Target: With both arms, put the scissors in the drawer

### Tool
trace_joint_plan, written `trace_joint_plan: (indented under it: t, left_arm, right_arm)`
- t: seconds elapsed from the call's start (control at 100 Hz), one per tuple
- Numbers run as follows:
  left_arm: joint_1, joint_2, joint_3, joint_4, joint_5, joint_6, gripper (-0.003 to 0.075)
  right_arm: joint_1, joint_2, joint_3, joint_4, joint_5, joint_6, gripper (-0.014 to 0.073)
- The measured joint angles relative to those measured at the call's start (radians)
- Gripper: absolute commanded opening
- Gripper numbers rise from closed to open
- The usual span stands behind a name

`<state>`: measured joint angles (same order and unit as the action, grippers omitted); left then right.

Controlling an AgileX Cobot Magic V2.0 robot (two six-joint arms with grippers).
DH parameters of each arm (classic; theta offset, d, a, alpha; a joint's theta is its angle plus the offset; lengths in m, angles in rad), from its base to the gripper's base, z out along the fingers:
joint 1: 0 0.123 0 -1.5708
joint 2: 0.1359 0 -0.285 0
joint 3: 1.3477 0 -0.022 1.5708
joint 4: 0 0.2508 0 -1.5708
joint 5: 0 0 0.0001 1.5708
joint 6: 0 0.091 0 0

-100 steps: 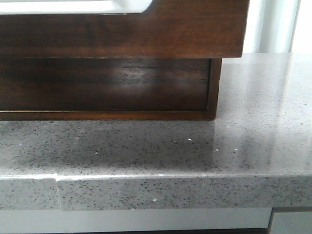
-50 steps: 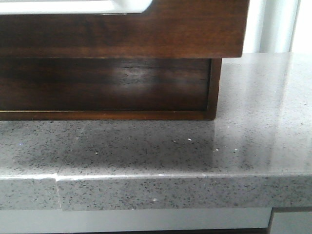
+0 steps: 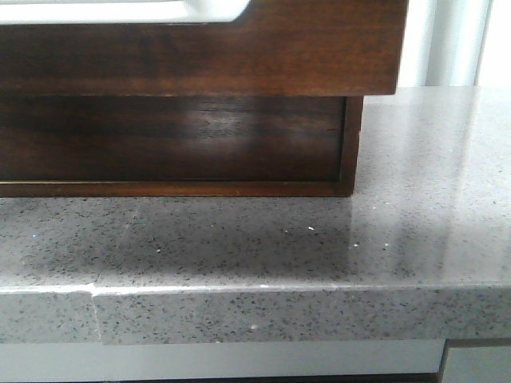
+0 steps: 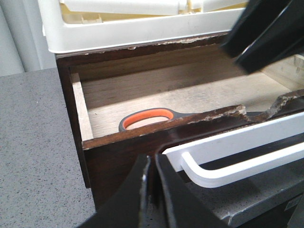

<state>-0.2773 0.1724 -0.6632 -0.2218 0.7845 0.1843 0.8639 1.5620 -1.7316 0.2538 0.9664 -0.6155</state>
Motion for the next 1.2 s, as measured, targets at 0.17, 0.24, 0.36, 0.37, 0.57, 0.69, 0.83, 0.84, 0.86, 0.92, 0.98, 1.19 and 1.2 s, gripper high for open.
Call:
trace_joint_plan:
  t: [0.17,0.24,0.36,0.37,0.57,0.69,0.83,0.84,0.86,0.92,0.98,1.19,1.2]
  left_arm:
    - [0.0,0.0,0.0,0.001,0.0,0.0,-0.002]
    - [0.0,0.0,0.0,0.007,0.011,0.0,-0.002]
    - [0.0,0.0,0.0,0.014,0.031,0.0,-0.002]
    - [0.0,0.0,0.0,0.014,0.035,0.0,-0.002]
    - [0.0,0.0,0.0,0.014,0.056,0.0,-0.002]
    - [0.0,0.0,0.006,0.014,0.052,0.0,-0.002]
    - [0.0,0.0,0.028,0.014,0.052,0.0,-0.002]
    - [0.0,0.0,0.028,0.014,0.052,0.0,-0.002]
    - [0.0,0.0,0.031,0.014,0.052,0.0,-0.002]
    - [0.0,0.0,0.039,0.016,0.052,0.0,-0.002]
    - [0.0,0.0,0.043,0.016,0.052,0.0,-0.002]
    - [0.0,0.0,0.043,0.018,0.05,0.002,-0.002]
    - [0.0,0.0,0.043,0.018,0.05,0.002,-0.002]
  right_arm:
    - [0.0,-0.138,0.031,0.031,0.019,0.027,-0.0042]
    - [0.0,-0.206,0.085,0.035,0.019,0.033,-0.0042]
    - [0.0,-0.353,0.255,0.035,-0.035,0.038,-0.0042]
    - [0.0,-0.364,0.267,0.035,-0.048,0.038,-0.0042]
    - [0.0,-0.743,0.701,0.029,-0.375,0.04,-0.0043]
    - [-0.01,-1.006,0.954,0.028,-0.591,0.04,-0.0045]
    - [-0.031,-1.277,1.18,0.026,-0.737,0.04,-0.0045]
    - [-0.033,-1.298,1.197,0.026,-0.75,0.04,-0.0045]
    - [-0.036,-1.318,1.213,0.026,-0.758,0.04,-0.0045]
    - [-0.05,-1.387,1.264,0.031,-0.774,0.04,-0.0045]
    - [-0.067,-1.421,1.287,0.042,-0.781,0.04,-0.0045]
    - [-0.09,-1.43,1.297,0.06,-0.801,0.042,-0.0045]
    - [-0.09,-1.43,1.297,0.06,-0.801,0.042,-0.0045]
